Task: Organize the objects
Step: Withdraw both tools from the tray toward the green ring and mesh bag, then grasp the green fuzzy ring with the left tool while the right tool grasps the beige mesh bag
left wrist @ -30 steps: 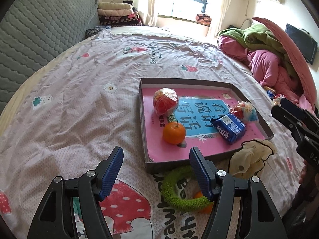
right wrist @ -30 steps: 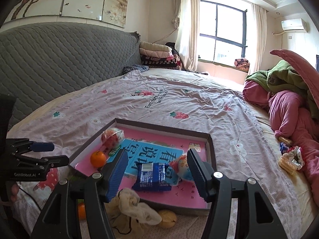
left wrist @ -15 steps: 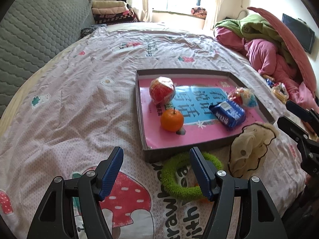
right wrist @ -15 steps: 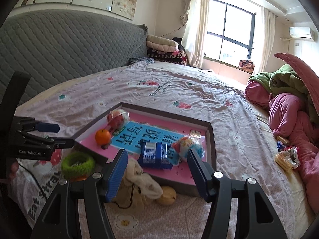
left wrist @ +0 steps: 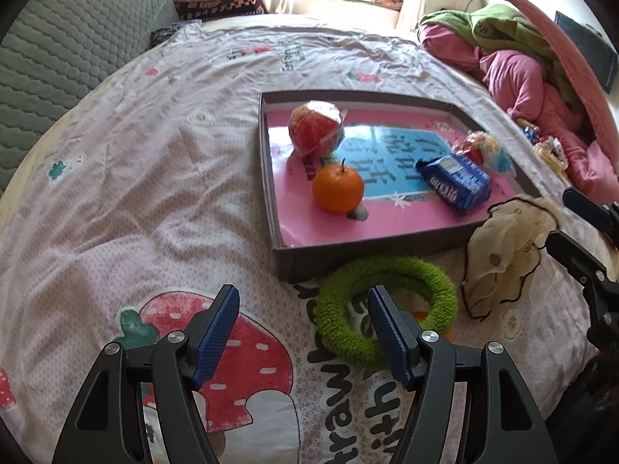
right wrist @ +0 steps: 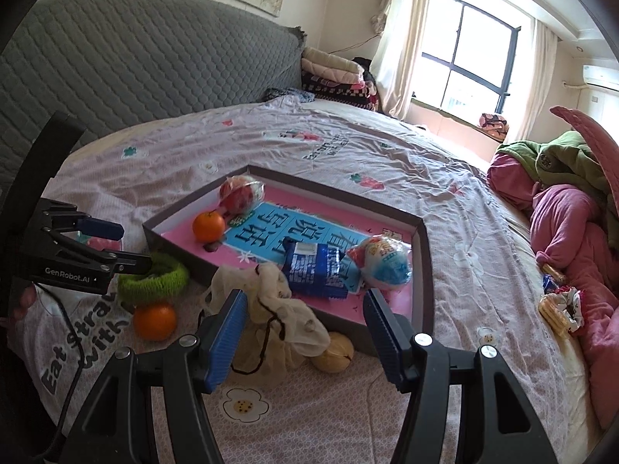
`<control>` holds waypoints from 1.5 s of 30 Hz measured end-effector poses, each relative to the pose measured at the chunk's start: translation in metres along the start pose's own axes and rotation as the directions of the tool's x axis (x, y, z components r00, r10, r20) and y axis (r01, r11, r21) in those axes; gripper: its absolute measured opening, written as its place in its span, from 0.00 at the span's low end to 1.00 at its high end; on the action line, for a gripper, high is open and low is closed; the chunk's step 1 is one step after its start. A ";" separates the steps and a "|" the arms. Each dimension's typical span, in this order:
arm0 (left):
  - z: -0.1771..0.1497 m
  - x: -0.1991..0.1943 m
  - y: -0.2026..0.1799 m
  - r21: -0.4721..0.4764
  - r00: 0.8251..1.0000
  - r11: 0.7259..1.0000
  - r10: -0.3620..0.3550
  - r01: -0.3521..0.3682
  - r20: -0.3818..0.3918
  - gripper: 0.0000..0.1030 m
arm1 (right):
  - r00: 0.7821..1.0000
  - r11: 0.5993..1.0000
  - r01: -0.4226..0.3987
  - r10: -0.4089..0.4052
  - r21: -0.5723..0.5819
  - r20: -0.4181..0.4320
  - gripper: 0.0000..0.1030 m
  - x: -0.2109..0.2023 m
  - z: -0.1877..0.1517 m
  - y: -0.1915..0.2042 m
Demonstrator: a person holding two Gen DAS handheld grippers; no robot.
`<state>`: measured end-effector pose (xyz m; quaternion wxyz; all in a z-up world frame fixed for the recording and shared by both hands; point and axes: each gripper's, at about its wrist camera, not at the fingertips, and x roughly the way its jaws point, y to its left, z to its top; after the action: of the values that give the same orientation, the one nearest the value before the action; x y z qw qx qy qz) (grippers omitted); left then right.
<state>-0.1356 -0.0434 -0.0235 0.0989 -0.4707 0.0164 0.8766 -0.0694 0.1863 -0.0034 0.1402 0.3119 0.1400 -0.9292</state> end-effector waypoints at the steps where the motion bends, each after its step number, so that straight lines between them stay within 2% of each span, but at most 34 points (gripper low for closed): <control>1: 0.000 0.001 0.000 0.001 1.000 1.000 0.002 -0.002 -0.005 0.68 | 1.000 1.000 -0.001 0.001 -0.007 -0.007 0.60 0.002 -0.001 0.002; 12: -0.001 0.016 -0.004 0.016 0.999 0.999 0.042 -0.041 -0.033 0.68 | 0.998 0.999 -0.008 0.006 -0.031 -0.070 0.60 0.022 -0.003 0.011; 15: 0.000 0.020 -0.004 0.017 0.998 0.999 0.049 -0.049 -0.035 0.68 | 0.996 0.999 0.003 -0.007 -0.050 -0.089 0.60 0.030 -0.005 0.015; 23: 0.002 0.026 -0.007 0.019 0.997 0.997 0.079 -0.079 -0.025 0.68 | 0.994 0.990 0.074 -0.083 -0.118 -0.077 0.59 0.044 -0.003 0.026; 30: 0.003 0.028 -0.008 0.028 0.996 0.996 0.087 -0.086 -0.028 0.68 | 0.994 0.988 0.080 -0.090 -0.131 -0.066 0.38 0.050 0.001 0.030; 33: 0.002 0.027 -0.009 0.029 0.997 0.998 0.065 -0.064 -0.033 0.58 | 0.995 0.993 0.053 -0.061 -0.103 -0.079 0.29 0.053 0.001 0.027; 35: 0.001 0.025 -0.013 0.040 0.998 0.998 0.046 -0.045 -0.036 0.41 | 0.997 0.998 0.024 -0.029 -0.066 -0.077 0.24 0.052 0.002 0.023; 36: 0.001 0.024 -0.015 0.044 0.999 0.998 0.036 -0.034 -0.038 0.37 | 0.997 0.999 0.007 -0.011 -0.050 -0.075 0.23 0.051 0.003 0.021; 38: 0.000 0.022 -0.020 0.054 0.999 0.998 0.014 -0.012 -0.032 0.21 | 0.997 1.000 -0.026 0.025 -0.014 -0.070 0.22 0.049 0.004 0.016; 41: -0.001 0.019 -0.023 0.050 0.999 0.999 -0.009 0.011 -0.035 0.16 | 0.997 0.999 -0.044 0.044 0.006 -0.063 0.21 0.048 0.004 0.013; 45: 0.001 0.014 -0.019 0.012 0.998 0.999 -0.046 0.046 -0.030 0.14 | 0.995 0.995 -0.083 0.086 0.050 -0.047 0.20 0.044 0.005 0.008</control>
<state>-0.1405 -0.0223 -0.0333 0.1220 -0.4831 0.0127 0.8669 -0.1033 0.1690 -0.0282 0.1683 0.3435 0.1076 -0.9177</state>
